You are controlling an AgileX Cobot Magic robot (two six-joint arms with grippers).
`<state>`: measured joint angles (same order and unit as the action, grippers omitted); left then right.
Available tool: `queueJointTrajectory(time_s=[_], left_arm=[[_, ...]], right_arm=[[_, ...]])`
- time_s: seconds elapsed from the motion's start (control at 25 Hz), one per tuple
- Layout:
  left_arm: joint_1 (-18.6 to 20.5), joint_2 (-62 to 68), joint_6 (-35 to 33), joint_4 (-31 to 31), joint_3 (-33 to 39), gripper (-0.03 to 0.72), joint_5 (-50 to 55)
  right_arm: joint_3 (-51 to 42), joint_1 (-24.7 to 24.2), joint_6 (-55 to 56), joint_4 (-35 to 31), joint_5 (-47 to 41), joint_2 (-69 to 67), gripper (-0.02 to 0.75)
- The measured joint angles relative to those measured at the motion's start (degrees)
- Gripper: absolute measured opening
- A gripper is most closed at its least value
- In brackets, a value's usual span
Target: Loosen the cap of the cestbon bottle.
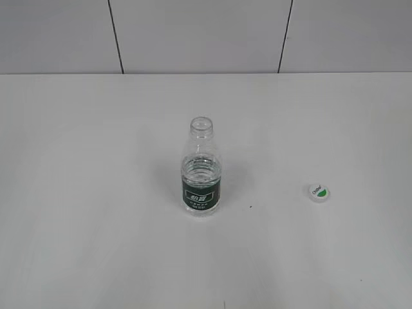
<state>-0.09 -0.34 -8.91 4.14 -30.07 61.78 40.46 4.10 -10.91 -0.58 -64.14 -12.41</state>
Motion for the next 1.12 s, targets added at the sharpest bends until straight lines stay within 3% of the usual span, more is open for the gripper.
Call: queueJointTrajectory(time_s=[0.36, 0.6, 1.12], left_arm=[[0.0, 0.0, -0.04, 0.0, 0.11, 0.475, 0.0], [0.0, -0.05, -0.04, -0.51, 0.11, 0.458, 0.0], [0.0, -0.05, -0.04, -0.9, 0.11, 0.452, 0.0]], right_arm=[[-5.7, 0.0, 0.0, -0.33, 0.0, 12.37, 0.589], [-10.41, 0.0, 0.0, -0.69, 0.38, 12.77, 0.589], [-10.56, 0.0, 0.05, -0.75, 0.91, 12.77, 0.589]])
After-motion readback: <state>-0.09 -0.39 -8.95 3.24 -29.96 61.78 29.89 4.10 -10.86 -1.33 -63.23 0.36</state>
